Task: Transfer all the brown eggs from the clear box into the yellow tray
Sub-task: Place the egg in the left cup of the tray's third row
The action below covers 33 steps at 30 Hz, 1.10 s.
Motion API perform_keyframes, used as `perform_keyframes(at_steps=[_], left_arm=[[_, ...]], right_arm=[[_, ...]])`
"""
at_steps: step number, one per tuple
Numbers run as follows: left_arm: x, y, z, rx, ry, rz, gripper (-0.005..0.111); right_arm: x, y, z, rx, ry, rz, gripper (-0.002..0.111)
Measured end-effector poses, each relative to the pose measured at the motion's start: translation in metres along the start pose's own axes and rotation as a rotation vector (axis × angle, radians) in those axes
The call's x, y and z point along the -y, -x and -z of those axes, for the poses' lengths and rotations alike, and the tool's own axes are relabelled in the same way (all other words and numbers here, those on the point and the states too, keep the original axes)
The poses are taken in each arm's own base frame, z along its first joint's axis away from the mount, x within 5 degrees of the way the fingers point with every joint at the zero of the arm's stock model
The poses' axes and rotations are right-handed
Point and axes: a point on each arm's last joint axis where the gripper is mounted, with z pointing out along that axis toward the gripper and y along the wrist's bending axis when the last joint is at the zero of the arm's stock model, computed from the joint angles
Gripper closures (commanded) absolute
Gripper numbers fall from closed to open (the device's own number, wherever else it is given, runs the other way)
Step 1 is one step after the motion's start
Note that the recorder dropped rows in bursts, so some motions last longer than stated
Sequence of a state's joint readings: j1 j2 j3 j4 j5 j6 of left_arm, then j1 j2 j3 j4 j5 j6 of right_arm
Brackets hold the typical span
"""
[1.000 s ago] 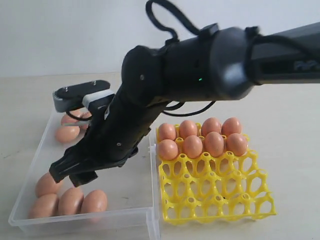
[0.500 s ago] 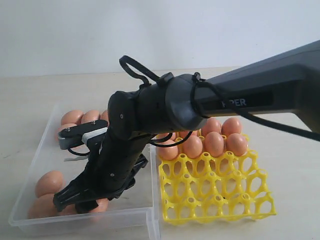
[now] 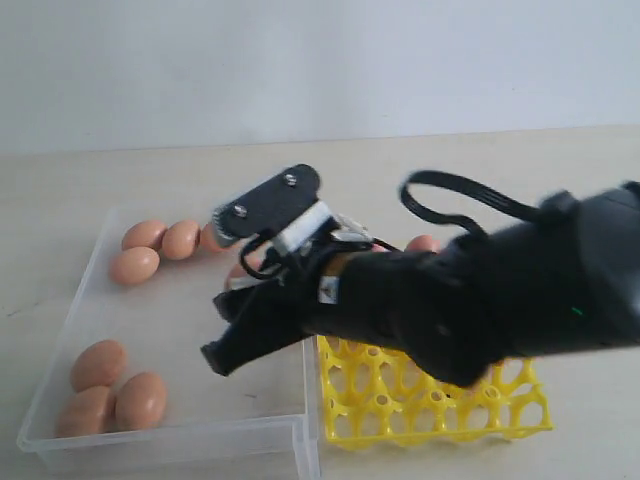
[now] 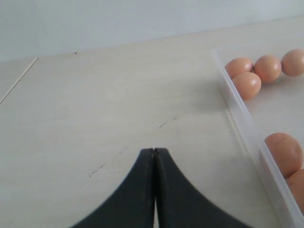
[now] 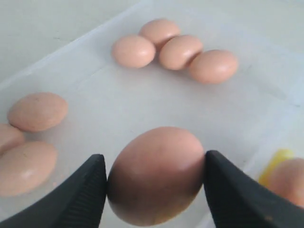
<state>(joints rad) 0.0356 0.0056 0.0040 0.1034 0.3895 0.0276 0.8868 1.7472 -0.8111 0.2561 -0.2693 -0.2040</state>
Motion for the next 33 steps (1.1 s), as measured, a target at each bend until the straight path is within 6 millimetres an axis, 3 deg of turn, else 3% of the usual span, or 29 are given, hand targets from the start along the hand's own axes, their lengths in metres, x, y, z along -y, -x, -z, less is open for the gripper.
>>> perform_keyframes(at_steps=[6,11,26,33], left_arm=[[0.000,0.000,0.000,0.000,0.000,0.000,0.107],[0.000,0.000,0.000,0.000,0.000,0.000,0.107],[0.000,0.000,0.000,0.000,0.000,0.000,0.107],[0.000,0.000,0.000,0.000,0.000,0.000,0.107]], right_arm=[[0.017,-0.044,0.042,0.049,-0.137,0.069,0.108],[0.023,-0.063,0.052,0.048,-0.190,0.066,0.108],[0.027,-0.078,0.040,0.024,-0.233,0.075,0.108],[0.026,-0.065,0.034,0.063,-0.235,0.064,0.108]])
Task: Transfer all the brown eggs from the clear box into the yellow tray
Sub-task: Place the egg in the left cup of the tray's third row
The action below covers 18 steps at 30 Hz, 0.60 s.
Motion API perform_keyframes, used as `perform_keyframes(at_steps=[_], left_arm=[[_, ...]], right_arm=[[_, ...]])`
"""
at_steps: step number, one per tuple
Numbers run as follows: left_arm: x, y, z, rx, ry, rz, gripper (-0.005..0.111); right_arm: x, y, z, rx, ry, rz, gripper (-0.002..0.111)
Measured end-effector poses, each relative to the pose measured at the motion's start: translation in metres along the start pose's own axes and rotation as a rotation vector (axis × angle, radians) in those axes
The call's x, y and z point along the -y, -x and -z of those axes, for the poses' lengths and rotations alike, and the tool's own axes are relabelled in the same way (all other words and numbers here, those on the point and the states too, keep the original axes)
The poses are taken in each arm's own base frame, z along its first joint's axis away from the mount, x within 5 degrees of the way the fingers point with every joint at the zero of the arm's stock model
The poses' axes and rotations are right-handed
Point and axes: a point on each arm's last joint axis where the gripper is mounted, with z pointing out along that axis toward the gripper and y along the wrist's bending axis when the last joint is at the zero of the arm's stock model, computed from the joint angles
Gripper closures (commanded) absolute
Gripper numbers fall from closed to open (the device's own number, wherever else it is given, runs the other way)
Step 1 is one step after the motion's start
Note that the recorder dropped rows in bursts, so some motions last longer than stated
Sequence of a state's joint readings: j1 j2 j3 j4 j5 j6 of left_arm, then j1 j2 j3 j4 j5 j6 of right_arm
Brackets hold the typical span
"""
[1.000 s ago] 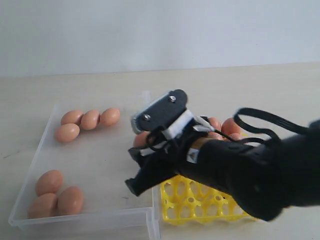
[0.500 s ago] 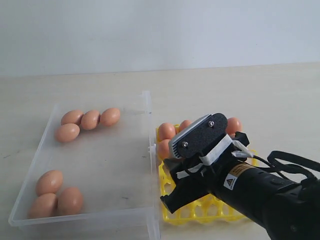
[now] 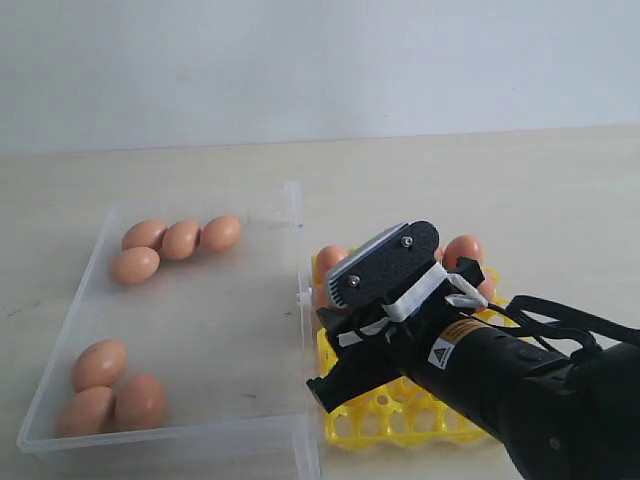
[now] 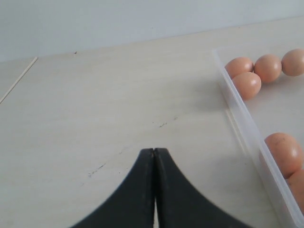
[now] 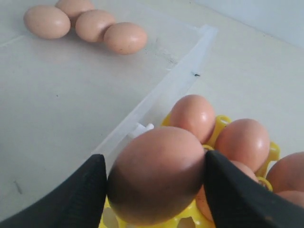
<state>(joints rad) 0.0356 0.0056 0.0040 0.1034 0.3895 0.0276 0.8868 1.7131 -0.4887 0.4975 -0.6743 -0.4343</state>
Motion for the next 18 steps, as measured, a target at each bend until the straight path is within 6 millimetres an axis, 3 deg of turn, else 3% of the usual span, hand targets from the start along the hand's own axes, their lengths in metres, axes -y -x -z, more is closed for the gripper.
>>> perform_keyframes(at_steps=[9,12,18], left_arm=[[0.000,0.000,0.000,0.000,0.000,0.000,0.107],[0.000,0.000,0.000,0.000,0.000,0.000,0.107],[0.000,0.000,0.000,0.000,0.000,0.000,0.107]], right_arm=[[-0.004,-0.010,-0.008,-0.046,0.015,0.026,0.103],[-0.005,-0.011,-0.010,-0.058,0.023,0.027,0.090],[-0.006,-0.009,-0.011,-0.065,0.032,0.030,0.042]])
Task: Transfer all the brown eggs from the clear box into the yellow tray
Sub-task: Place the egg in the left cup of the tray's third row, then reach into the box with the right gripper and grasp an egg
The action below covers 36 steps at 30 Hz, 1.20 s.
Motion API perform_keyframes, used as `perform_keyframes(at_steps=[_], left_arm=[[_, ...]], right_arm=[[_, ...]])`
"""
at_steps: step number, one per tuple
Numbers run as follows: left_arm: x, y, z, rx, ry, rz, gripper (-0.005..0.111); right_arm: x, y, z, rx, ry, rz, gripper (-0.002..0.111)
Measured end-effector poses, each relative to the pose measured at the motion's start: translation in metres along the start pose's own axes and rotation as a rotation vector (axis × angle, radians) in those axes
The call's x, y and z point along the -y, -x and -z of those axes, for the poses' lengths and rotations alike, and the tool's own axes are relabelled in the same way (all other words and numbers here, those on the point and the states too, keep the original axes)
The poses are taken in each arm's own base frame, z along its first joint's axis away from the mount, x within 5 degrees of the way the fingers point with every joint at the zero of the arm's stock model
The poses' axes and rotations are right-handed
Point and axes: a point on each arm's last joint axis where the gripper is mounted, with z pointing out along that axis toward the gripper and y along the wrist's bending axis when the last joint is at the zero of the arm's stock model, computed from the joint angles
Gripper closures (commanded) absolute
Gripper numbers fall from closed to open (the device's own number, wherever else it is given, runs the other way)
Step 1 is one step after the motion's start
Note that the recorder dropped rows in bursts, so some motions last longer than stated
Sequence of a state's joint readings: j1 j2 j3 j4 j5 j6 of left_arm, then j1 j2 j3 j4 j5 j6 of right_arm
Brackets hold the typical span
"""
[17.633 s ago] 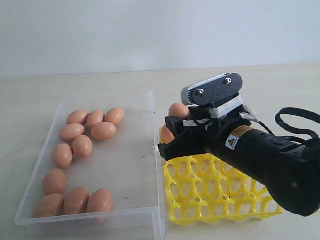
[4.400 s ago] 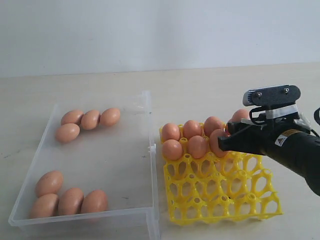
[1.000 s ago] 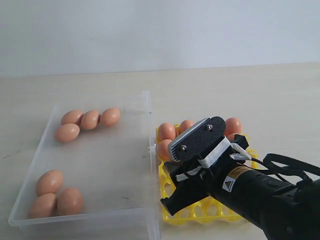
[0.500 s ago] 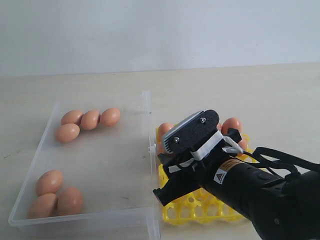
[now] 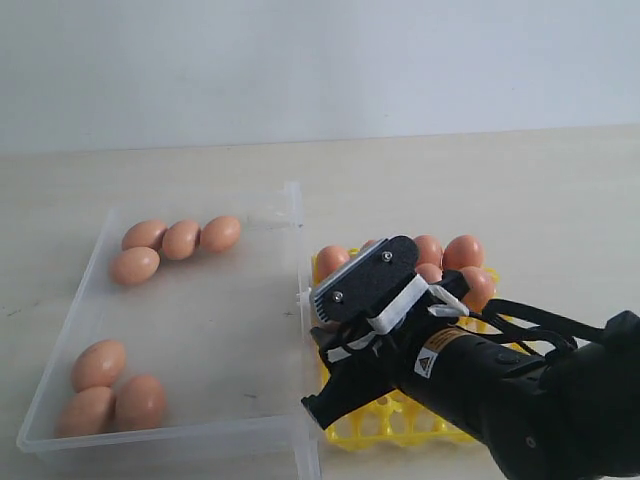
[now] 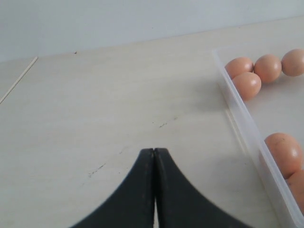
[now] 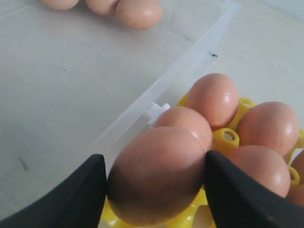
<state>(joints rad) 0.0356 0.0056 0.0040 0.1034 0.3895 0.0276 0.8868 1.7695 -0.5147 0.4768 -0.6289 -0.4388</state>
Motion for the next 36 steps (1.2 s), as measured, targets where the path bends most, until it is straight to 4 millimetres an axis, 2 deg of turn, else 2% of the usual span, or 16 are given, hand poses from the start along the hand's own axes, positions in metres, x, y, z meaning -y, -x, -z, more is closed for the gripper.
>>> perform_keyframes(at_steps=[3,6,8,11,14,15,17,19,20,21,22,23,24,25,29,36], left_arm=[[0.000,0.000,0.000,0.000,0.000,0.000,0.107],[0.000,0.000,0.000,0.000,0.000,0.000,0.107],[0.000,0.000,0.000,0.000,0.000,0.000,0.107],[0.000,0.000,0.000,0.000,0.000,0.000,0.107],[0.000,0.000,0.000,0.000,0.000,0.000,0.107],[0.000,0.000,0.000,0.000,0.000,0.000,0.107],[0.000,0.000,0.000,0.000,0.000,0.000,0.107],[0.000,0.000,0.000,0.000,0.000,0.000,0.107],[0.000,0.000,0.000,0.000,0.000,0.000,0.107],[0.000,0.000,0.000,0.000,0.000,0.000,0.107],[0.000,0.000,0.000,0.000,0.000,0.000,0.107],[0.000,0.000,0.000,0.000,0.000,0.000,0.107],[0.000,0.000,0.000,0.000,0.000,0.000,0.107],[0.000,0.000,0.000,0.000,0.000,0.000,0.107],[0.000,0.000,0.000,0.000,0.000,0.000,0.107],[0.000,0.000,0.000,0.000,0.000,0.000,0.107]], right_arm=[[0.000,0.000,0.000,-0.003,-0.001,0.018,0.040],[0.002,0.001,0.003,-0.021,-0.013,0.096,0.052],[0.005,0.006,0.010,-0.033,-0.023,0.151,0.071],[0.014,0.029,0.031,0.036,-0.046,0.175,0.109],[0.020,0.064,0.054,0.157,-0.044,0.146,0.108],[0.020,0.091,0.065,0.222,-0.003,0.123,0.108],[0.010,0.127,0.066,0.235,0.131,0.068,0.108],[-0.006,0.147,0.049,0.116,0.272,0.005,0.107],[-0.011,0.150,0.042,0.076,0.295,-0.011,0.099],[-0.025,0.155,0.023,-0.031,0.328,-0.049,0.086],[-0.037,0.153,0.005,-0.130,0.332,-0.074,0.076],[-0.044,0.153,-0.003,-0.180,0.332,-0.095,0.055],[-0.056,0.145,-0.019,-0.298,0.329,-0.121,0.041],[-0.062,0.142,-0.028,-0.354,0.326,-0.134,0.032],[-0.097,0.123,-0.057,-0.546,0.352,-0.160,0.048],[-0.113,0.118,-0.083,-0.567,0.363,-0.174,0.048]])
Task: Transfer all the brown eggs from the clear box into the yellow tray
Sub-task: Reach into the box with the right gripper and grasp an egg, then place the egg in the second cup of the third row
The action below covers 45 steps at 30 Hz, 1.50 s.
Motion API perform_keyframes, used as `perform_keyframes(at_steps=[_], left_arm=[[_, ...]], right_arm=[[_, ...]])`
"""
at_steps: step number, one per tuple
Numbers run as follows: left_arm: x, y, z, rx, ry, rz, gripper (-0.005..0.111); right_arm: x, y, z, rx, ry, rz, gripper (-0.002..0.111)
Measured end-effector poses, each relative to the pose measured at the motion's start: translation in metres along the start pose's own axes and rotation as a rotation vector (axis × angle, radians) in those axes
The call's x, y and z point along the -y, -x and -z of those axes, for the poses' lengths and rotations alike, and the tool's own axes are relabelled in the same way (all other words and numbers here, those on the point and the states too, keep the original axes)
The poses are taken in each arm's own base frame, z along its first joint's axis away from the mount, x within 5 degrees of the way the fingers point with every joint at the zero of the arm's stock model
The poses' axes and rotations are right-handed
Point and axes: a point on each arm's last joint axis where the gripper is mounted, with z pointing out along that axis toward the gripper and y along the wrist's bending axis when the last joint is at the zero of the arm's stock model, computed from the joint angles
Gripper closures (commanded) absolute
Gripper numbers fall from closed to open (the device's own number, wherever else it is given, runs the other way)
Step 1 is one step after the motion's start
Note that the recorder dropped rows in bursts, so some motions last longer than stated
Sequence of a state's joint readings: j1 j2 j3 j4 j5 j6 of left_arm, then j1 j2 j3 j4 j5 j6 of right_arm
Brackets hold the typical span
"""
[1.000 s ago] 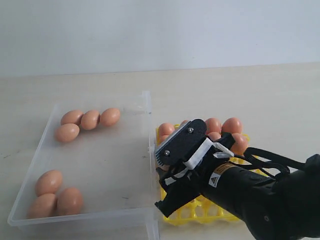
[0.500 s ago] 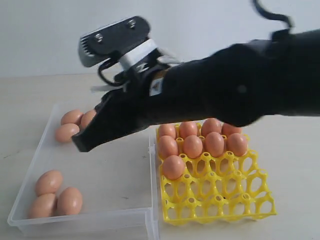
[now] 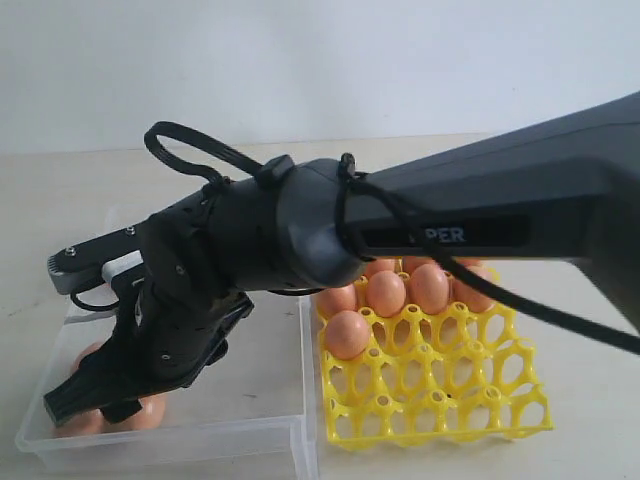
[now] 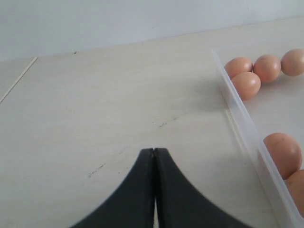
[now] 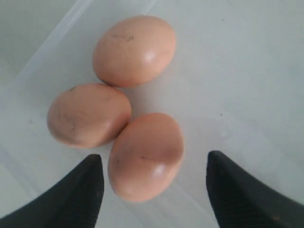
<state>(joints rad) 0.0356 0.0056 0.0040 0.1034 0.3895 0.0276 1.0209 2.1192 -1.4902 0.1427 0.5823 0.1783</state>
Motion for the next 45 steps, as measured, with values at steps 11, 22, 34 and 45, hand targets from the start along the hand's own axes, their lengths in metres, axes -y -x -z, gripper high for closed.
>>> perform_keyframes(at_steps=[11,22,34,45], left_arm=[[0.000,0.000,0.000,0.000,0.000,0.000,0.107],[0.000,0.000,0.000,0.000,0.000,0.000,0.107],[0.000,0.000,0.000,0.000,0.000,0.000,0.107],[0.000,0.000,0.000,0.000,0.000,0.000,0.107]], right_arm=[[0.002,-0.001,-0.032,-0.042,-0.007,0.001,0.065],[0.028,-0.008,0.001,0.188,-0.019,0.033,0.108],[0.115,-0.103,0.080,0.657,-0.294,0.097,0.108],[0.148,-0.132,0.072,0.582,-0.377,0.004,0.106]])
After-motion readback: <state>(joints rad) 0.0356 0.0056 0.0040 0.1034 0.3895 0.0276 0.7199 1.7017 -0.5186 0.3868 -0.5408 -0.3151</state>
